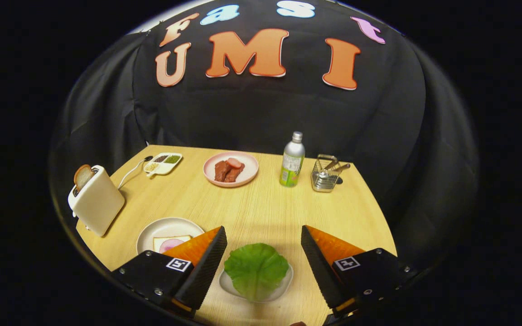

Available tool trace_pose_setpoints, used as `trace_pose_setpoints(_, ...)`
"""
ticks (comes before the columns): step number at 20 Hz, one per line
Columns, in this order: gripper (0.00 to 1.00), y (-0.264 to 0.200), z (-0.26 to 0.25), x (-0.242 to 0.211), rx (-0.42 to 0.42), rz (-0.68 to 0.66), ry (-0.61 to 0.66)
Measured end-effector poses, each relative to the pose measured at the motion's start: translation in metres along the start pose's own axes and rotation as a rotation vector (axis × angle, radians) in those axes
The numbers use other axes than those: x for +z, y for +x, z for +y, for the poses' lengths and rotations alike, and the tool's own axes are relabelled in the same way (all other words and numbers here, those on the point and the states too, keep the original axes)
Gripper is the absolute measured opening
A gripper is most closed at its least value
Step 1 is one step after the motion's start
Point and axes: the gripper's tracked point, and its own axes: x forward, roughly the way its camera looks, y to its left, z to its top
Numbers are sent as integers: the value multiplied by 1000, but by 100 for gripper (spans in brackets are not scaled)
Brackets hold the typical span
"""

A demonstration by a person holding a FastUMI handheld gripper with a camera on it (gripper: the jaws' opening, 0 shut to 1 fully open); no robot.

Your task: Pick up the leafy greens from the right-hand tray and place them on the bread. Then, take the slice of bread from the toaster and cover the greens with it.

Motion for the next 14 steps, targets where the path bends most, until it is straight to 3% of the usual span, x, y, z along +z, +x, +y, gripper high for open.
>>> trace_pose_setpoints(7, 99, 20, 20, -88, 85, 323, -35)
trace_pose_setpoints(14, 100, 45, 15, -137, 54, 511, -99)
